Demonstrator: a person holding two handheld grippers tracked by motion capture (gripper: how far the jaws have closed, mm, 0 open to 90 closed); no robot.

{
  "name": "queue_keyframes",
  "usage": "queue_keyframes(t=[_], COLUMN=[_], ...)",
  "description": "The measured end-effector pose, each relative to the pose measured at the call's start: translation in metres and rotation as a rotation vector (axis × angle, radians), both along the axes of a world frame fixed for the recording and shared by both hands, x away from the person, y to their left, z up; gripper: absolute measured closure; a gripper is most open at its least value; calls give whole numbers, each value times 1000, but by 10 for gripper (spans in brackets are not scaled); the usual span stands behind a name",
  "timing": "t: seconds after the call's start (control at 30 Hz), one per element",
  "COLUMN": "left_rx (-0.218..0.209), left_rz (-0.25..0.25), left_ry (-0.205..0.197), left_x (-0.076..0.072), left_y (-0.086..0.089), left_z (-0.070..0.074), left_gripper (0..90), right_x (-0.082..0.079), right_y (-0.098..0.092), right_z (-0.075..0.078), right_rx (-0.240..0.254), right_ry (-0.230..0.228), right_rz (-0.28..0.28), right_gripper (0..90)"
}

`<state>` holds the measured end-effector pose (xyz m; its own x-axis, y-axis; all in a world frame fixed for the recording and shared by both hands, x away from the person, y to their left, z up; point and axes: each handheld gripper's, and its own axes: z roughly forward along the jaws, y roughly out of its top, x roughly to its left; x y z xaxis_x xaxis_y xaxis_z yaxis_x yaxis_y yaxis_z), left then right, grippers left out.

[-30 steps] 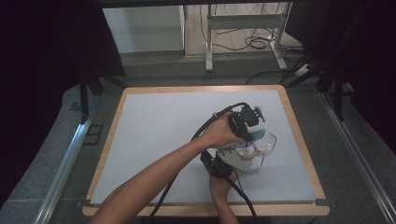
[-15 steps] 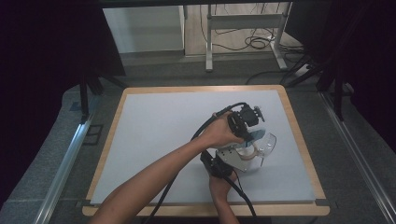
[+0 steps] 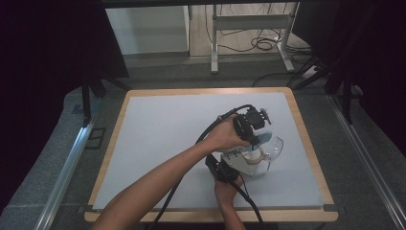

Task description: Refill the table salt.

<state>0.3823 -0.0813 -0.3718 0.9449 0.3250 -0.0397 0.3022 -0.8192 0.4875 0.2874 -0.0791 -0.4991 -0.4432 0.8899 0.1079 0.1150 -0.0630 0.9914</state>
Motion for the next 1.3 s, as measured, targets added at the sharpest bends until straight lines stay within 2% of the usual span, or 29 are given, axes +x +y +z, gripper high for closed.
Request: queue_keyframes(t=[0.6,0.83,1.3], left_rx=[6,13,18], left_rz=[-5,-7,-13], left_ry=[-5,-2,-1], left_x=[0,0,1], left_y=[-3,-5,-7], left_z=[0,-1,-1], left_gripper=[900,900,900], right_x=[0,1,1], right_y=[-2,-3,-4], right_z=[0,0,-1], right_rx=[0,14,5], right_ry=[-1,-1,-8], right_rz=[0,-6,-10], right_gripper=[573,572,573])
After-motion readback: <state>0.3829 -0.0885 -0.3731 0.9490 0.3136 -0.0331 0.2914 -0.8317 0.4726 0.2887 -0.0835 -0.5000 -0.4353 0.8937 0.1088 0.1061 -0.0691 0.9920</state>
